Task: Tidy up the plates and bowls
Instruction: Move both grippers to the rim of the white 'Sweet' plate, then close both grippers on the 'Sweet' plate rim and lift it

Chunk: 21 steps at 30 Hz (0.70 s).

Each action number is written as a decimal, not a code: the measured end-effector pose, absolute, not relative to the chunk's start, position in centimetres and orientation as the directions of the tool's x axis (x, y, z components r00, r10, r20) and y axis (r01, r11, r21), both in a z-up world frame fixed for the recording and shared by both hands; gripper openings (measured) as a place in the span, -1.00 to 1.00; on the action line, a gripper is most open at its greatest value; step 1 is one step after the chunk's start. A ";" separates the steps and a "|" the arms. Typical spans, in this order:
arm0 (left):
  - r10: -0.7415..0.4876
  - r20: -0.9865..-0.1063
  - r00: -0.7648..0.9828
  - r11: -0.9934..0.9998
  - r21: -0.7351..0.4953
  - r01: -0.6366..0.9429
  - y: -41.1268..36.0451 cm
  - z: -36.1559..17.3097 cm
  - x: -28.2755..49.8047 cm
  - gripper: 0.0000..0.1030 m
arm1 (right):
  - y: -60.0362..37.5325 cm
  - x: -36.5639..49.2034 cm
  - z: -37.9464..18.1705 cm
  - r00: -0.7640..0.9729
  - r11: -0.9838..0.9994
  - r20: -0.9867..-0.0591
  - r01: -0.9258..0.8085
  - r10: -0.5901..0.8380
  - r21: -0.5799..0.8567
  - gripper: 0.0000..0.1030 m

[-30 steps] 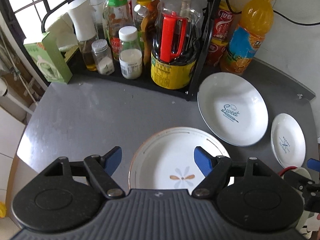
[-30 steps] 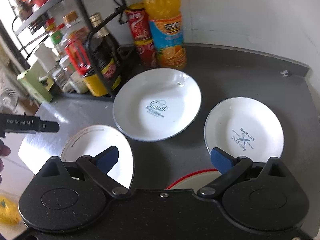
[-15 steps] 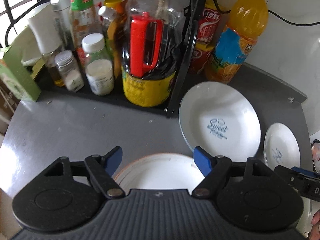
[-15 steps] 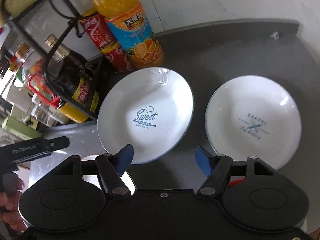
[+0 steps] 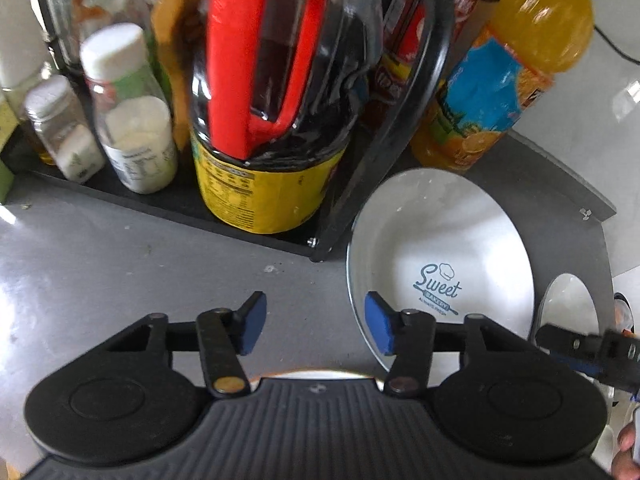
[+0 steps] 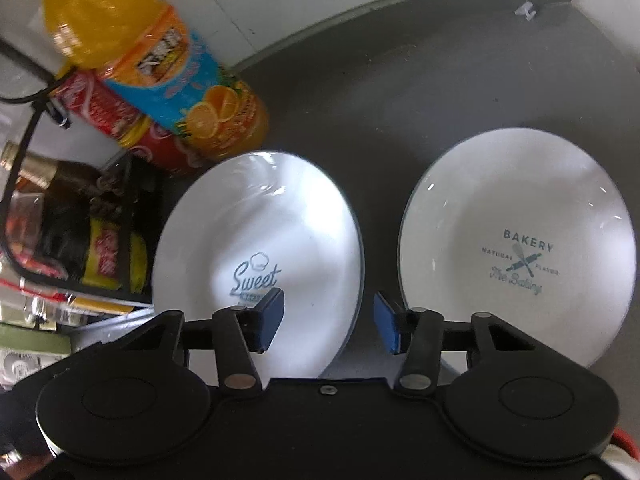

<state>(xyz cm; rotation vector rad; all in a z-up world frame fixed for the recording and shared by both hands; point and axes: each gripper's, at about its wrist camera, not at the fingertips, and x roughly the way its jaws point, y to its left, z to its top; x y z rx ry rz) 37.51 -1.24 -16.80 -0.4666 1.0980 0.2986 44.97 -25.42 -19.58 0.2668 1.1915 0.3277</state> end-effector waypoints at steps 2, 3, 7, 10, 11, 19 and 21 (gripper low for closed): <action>-0.012 -0.904 0.428 0.861 -0.226 -0.455 -1.1 -17.5 38.0 -0.11 | -25.3 45.6 -20.1 0.326 0.930 -0.872 -0.096 0.366 0.355 -0.08; -0.018 -0.904 0.426 0.857 -0.234 -0.459 -1.0 -17.9 38.4 -0.13 | -25.3 45.8 -20.4 0.321 0.932 -0.876 -0.089 0.360 0.350 -0.13; -0.044 -0.907 0.420 0.842 -0.260 -0.473 -0.9 -19.2 39.1 -0.27 | -25.4 46.5 -21.4 0.292 0.933 -0.887 -0.059 0.356 0.355 -0.26; -0.065 -0.906 0.419 0.831 -0.281 -0.480 -0.9 -19.9 39.5 -0.42 | -25.4 46.9 -22.1 0.274 0.932 -0.893 -0.039 0.357 0.360 -0.31; -0.072 -0.904 0.421 0.828 -0.289 -0.480 -0.8 -20.1 39.6 -0.46 | -25.3 47.0 -22.4 0.268 0.930 -0.893 -0.034 0.360 0.365 -0.34; -0.097 -0.896 0.434 0.799 -0.330 -0.502 -0.9 -21.0 39.9 -0.52 | -24.5 47.8 -23.3 0.236 0.915 -0.890 0.012 0.389 0.403 -0.56; -0.119 -0.893 0.434 0.776 -0.356 -0.520 -0.7 -21.6 39.9 -0.53 | -24.3 47.6 -23.2 0.246 0.922 -0.892 -0.009 0.378 0.388 -0.65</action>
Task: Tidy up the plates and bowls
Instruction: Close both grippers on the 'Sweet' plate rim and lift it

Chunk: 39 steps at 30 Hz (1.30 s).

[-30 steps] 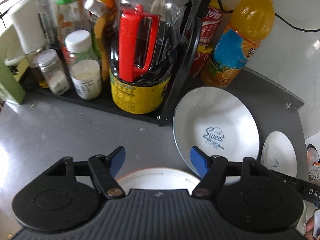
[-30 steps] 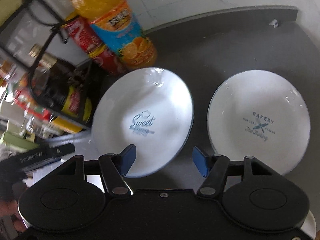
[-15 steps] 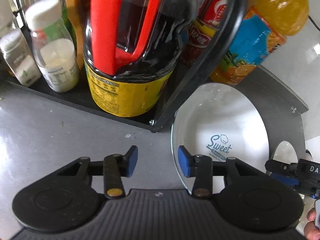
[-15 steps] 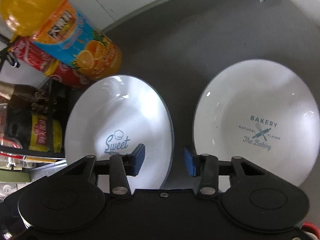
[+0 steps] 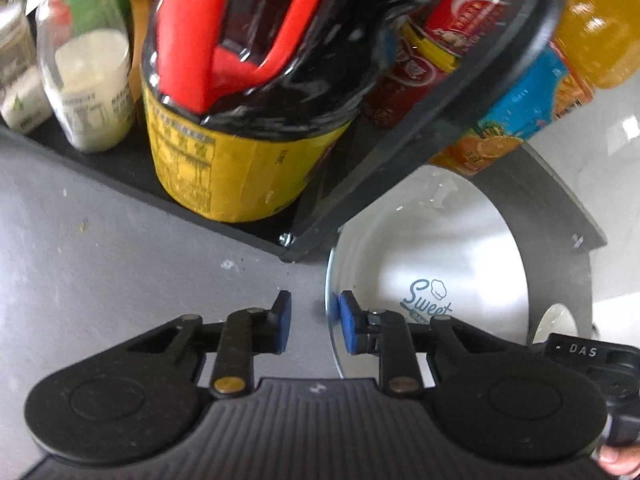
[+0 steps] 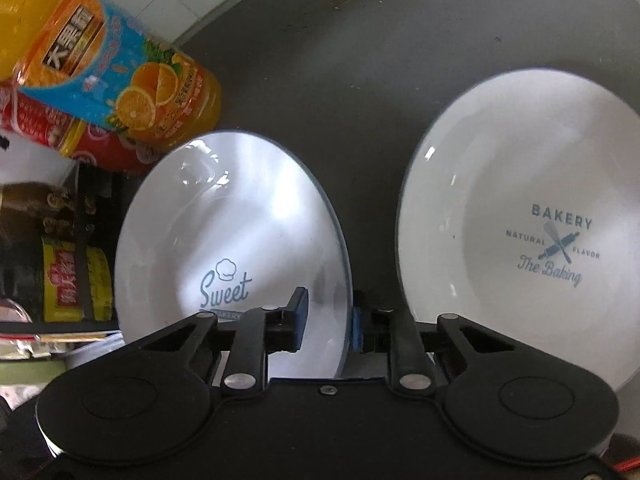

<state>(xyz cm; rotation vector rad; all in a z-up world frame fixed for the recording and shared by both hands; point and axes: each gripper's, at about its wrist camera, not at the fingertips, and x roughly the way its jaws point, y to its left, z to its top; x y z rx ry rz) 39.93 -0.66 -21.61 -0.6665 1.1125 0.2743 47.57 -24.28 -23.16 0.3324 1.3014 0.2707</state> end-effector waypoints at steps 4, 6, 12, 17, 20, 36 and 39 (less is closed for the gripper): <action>-0.161 -0.884 0.439 0.743 -0.401 -0.535 -0.4 -22.3 39.9 -0.69 | -24.7 47.2 -22.7 0.275 0.905 -0.869 -0.015 0.412 0.425 -0.76; -0.181 -0.875 0.449 0.729 -0.426 -0.536 -0.4 -22.4 39.9 -0.89 | -24.9 46.9 -21.7 0.304 0.904 -0.856 -0.046 0.417 0.424 -0.81; -0.170 -0.868 0.467 0.720 -0.433 -0.543 -0.7 -21.7 39.7 -0.90 | -25.8 46.0 -20.3 0.351 0.889 -0.820 -0.104 0.453 0.447 -0.87; -0.168 -0.859 0.483 0.728 -0.439 -0.528 -0.7 -20.4 39.3 -0.90 | -26.7 44.9 -20.7 0.370 0.884 -0.807 -0.112 0.460 0.453 -0.86; -0.163 -0.868 0.470 0.741 -0.422 -0.522 -1.1 -19.9 39.2 -0.90 | -27.0 44.3 -20.4 0.379 0.876 -0.796 -0.104 0.473 0.471 -0.86; -0.190 -0.858 0.477 0.792 -0.421 -0.442 -0.8 -17.0 38.7 -0.89 | -26.8 39.7 -17.5 0.474 0.866 -0.747 -0.075 0.467 0.494 -0.83; -0.196 -0.855 0.480 0.809 -0.418 -0.413 -0.6 -16.4 38.8 -0.89 | -26.9 38.8 -16.8 0.485 0.863 -0.736 -0.081 0.472 0.499 -0.82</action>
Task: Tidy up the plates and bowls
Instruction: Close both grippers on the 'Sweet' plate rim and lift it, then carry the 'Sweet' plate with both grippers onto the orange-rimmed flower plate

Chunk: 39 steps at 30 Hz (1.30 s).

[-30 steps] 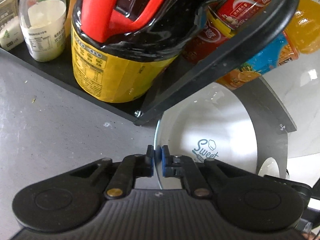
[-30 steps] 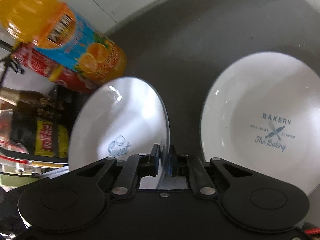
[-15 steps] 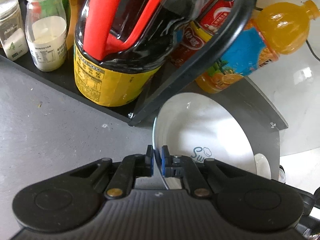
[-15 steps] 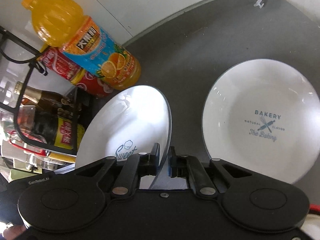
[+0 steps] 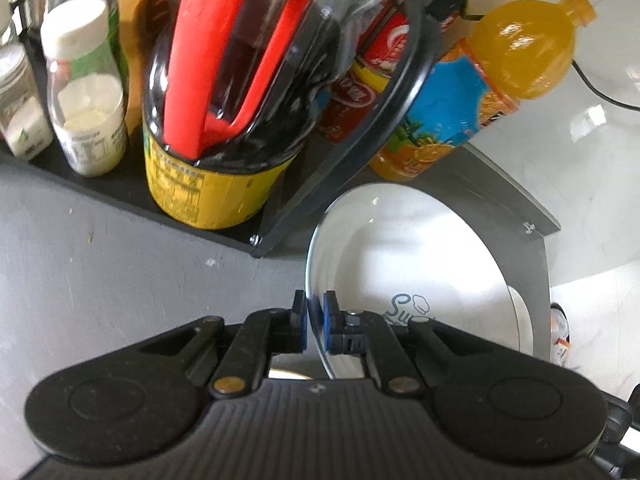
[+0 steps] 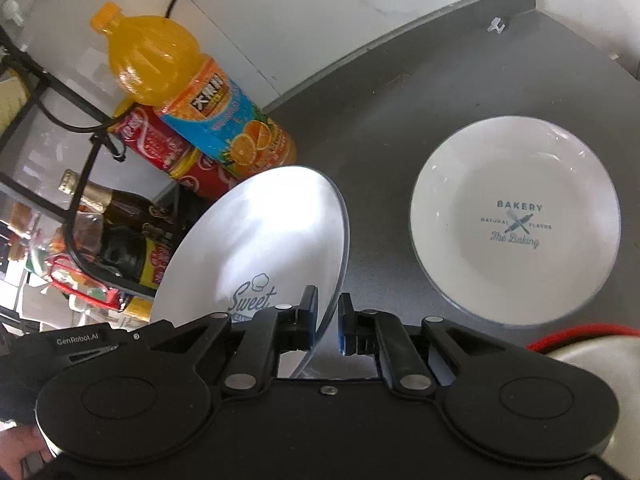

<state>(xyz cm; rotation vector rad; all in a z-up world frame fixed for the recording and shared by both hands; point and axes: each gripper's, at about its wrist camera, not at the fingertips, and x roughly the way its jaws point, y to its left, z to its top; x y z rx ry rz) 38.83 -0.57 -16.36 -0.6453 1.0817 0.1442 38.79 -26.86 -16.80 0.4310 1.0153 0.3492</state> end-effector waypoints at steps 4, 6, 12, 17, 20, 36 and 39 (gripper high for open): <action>-0.201 -0.846 0.493 0.827 -0.417 -0.378 -0.3 -15.1 38.5 -0.90 | -26.5 38.0 -16.0 0.493 0.861 -0.725 -0.109 0.481 0.497 -0.81; -0.200 -0.841 0.504 0.825 -0.421 -0.376 -0.1 -14.6 38.0 -0.90 | -26.4 37.5 -15.7 0.493 0.861 -0.722 -0.130 0.486 0.492 -0.81; -0.174 -0.832 0.527 0.810 -0.426 -0.403 0.1 -13.7 35.4 -0.90 | -26.1 35.4 -15.3 0.480 0.853 -0.712 -0.184 0.512 0.489 -0.81; -0.140 -0.825 0.548 0.807 -0.416 -0.420 0.1 -12.9 32.9 -0.90 | -25.7 33.3 -14.8 0.477 0.845 -0.701 -0.229 0.531 0.484 -0.80; -0.123 -0.827 0.549 0.803 -0.408 -0.435 0.1 -12.3 31.1 -0.90 | -25.4 32.0 -14.7 0.470 0.839 -0.698 -0.248 0.541 0.484 -0.80; -0.078 -0.847 0.526 0.781 -0.380 -0.497 1.0 -13.3 22.3 -0.88 | -24.2 25.8 -16.4 0.428 0.847 -0.731 -0.263 0.532 0.463 -0.80; -0.083 -0.853 0.515 0.781 -0.376 -0.498 0.9 -13.9 21.4 -0.88 | -24.1 25.0 -16.9 0.424 0.855 -0.743 -0.263 0.518 0.447 -0.80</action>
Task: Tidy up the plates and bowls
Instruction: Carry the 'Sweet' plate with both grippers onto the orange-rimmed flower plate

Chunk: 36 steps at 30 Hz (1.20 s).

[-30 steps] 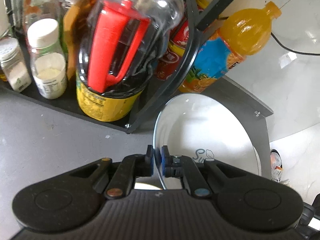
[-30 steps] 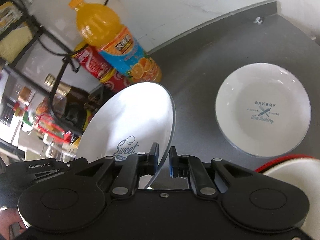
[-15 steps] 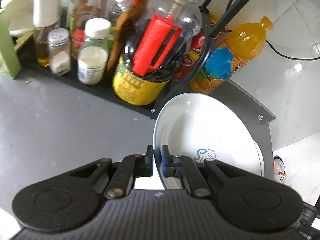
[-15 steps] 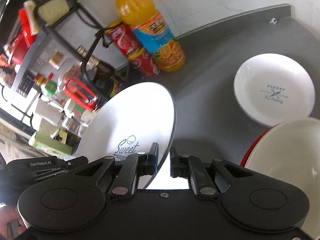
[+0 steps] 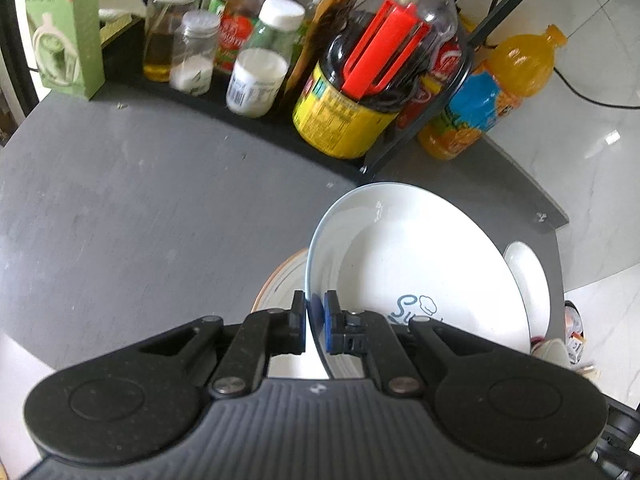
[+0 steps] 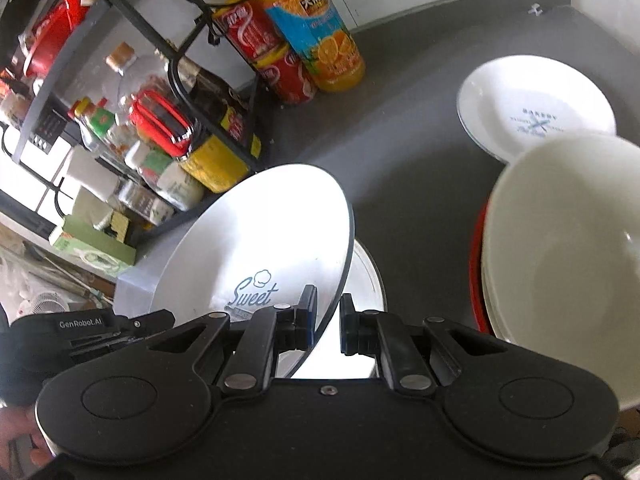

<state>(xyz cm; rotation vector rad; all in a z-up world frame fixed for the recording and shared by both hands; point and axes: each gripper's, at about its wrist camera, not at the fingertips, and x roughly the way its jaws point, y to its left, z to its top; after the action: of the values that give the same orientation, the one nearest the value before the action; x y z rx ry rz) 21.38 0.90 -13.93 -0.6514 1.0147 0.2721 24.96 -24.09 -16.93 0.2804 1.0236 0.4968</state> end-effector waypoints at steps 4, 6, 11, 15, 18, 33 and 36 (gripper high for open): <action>-0.089 -0.861 0.501 0.792 -0.367 -0.488 0.6 -14.7 20.5 -0.88 | -24.3 24.2 -17.9 0.419 0.866 -0.759 -0.256 0.499 0.428 -0.80; -0.094 -0.865 0.492 0.797 -0.361 -0.483 0.4 -15.1 20.4 -0.88 | -24.4 23.8 -18.3 0.416 0.872 -0.767 -0.256 0.489 0.417 -0.80; -0.102 -0.880 0.463 0.807 -0.345 -0.478 -0.1 -16.3 20.3 -0.88 | -24.8 23.4 -19.2 0.403 0.877 -0.779 -0.233 0.480 0.420 -0.79; -0.101 -0.889 0.447 0.820 -0.329 -0.468 -0.5 -16.9 20.3 -0.87 | -24.7 23.0 -19.6 0.399 0.883 -0.788 -0.229 0.469 0.410 -0.78; -0.096 -0.895 0.436 0.832 -0.312 -0.458 -0.7 -17.2 20.5 -0.87 | -24.5 22.8 -19.7 0.399 0.886 -0.792 -0.233 0.462 0.400 -0.78; -0.074 -0.926 0.369 0.856 -0.249 -0.452 -1.1 -18.3 21.6 -0.82 | -23.3 22.6 -20.7 0.403 0.905 -0.815 -0.269 0.416 0.329 -0.78; -0.063 -0.933 0.354 0.867 -0.227 -0.444 -1.2 -18.4 21.9 -0.81 | -23.0 22.7 -20.7 0.419 0.912 -0.814 -0.256 0.403 0.320 -0.79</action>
<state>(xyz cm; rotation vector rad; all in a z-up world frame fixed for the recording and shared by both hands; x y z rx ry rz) 21.95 -1.23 -18.42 -0.4916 1.1958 0.2597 22.73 -23.02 -20.66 0.1551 1.0615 0.4150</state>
